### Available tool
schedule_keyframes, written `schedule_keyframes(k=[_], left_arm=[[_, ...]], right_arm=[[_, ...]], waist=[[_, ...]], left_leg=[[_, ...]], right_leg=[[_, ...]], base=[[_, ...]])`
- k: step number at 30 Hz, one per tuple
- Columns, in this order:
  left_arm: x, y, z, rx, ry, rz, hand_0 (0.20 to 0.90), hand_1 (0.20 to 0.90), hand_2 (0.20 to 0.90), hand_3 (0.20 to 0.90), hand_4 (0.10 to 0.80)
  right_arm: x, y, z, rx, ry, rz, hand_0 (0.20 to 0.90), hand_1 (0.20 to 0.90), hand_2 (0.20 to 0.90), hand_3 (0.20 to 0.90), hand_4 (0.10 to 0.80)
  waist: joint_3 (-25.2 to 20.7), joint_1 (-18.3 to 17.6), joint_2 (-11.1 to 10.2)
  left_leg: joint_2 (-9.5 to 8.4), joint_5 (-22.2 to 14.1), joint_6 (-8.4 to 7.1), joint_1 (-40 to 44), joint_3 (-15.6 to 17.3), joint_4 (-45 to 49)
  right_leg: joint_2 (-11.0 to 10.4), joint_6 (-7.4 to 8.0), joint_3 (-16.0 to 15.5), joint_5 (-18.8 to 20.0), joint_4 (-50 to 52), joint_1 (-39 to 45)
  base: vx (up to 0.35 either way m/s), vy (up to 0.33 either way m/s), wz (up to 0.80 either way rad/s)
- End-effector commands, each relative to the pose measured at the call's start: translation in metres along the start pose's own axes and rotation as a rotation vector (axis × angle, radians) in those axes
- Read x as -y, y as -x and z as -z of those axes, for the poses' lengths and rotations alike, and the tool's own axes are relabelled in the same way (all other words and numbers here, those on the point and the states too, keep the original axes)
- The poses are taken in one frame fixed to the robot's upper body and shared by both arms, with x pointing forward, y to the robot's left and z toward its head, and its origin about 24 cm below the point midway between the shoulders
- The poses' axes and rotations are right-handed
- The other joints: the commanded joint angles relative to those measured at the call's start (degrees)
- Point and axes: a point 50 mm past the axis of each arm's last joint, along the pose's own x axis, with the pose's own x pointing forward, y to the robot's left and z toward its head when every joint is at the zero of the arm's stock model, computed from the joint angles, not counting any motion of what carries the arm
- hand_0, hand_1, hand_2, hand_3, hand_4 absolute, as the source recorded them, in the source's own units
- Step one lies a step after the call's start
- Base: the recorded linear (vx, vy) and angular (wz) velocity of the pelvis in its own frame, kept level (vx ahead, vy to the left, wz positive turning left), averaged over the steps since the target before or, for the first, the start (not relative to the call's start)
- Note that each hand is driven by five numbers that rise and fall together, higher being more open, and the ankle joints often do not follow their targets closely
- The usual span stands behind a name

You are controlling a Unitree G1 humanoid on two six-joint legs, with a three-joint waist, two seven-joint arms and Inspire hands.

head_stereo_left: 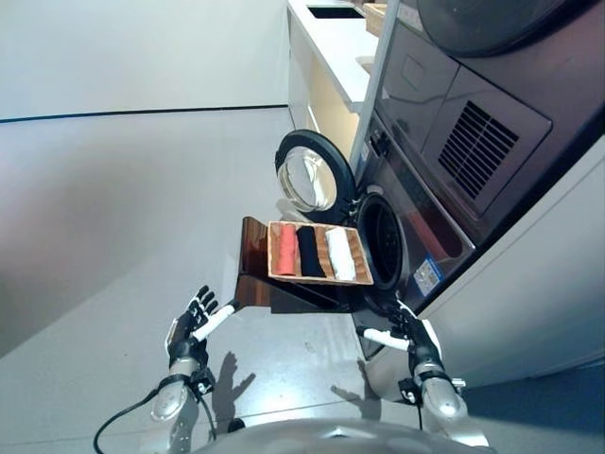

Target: Pick up the clothes and place them into the washing machine

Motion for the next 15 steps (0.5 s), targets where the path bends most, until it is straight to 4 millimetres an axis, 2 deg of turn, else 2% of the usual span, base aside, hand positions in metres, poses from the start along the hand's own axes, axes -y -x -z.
schedule_keyframes(k=[1, 15], left_arm=[[0.0078, -0.019, -0.0438, 0.193, 0.002, 0.03, 0.9, 0.9, 0.9, 0.9, 0.8], [0.0066, -0.0196, -0.0445, 0.192, -0.031, 0.035, 0.9, 0.9, 0.9, 0.9, 0.8]], right_arm=[[0.0031, -0.0163, -0.0458, 0.207, -0.036, 0.015, 0.9, 0.9, 0.9, 0.9, 0.8], [0.0029, -0.017, -0.0466, 0.209, -0.028, 0.008, 0.9, 0.9, 0.9, 0.9, 0.8]], waist=[[0.14, 0.22, -0.21], [0.03, 0.72, -0.43]], left_leg=[[-1.35, -5.85, -0.79, 4.67, -0.85, 0.06], [-1.54, -6.52, -0.61, 4.34, -1.22, 2.38]], right_leg=[[-0.26, 0.82, -1.76, 3.22, 0.26, -2.77], [-0.73, 0.63, -1.61, 2.87, 1.02, -2.02]], base=[[0.0, 0.0, 0.0], [0.0, 0.0, 0.0]])
